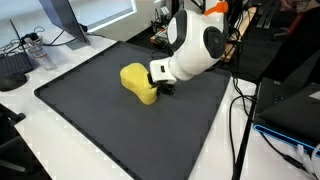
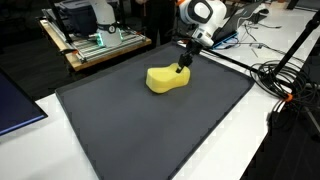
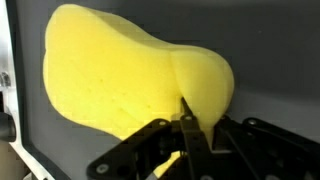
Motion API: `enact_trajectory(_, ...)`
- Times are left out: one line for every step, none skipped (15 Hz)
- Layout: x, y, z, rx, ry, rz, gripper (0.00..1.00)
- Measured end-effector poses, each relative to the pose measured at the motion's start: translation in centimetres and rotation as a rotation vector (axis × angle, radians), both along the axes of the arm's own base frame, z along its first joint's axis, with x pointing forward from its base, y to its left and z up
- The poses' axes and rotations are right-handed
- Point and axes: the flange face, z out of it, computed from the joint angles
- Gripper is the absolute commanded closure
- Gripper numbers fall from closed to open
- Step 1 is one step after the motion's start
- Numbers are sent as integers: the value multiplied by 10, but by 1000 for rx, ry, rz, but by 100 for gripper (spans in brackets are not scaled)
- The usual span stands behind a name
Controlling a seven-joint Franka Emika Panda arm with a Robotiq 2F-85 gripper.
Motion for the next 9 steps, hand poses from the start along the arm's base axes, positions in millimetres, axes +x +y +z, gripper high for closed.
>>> enact_trajectory(-2,-1,0,0,-5,16,96)
enact_trajectory(-4,-1,0,1,-9,30,96)
enact_trajectory(-6,-2,0,2,-14,43,96)
enact_trajectory(-8,-3,0,2,-18,56,96)
enact_trajectory(-9,-3,0,2,-22,67,96)
enact_trajectory(-11,-4,0,2,-25,76,96)
enact_trajectory(-12,-4,0,1,-28,86,96)
enact_trajectory(-13,-5,0,-1,-31,94,96)
enact_trajectory(-14,-5,0,-2,-33,100,96)
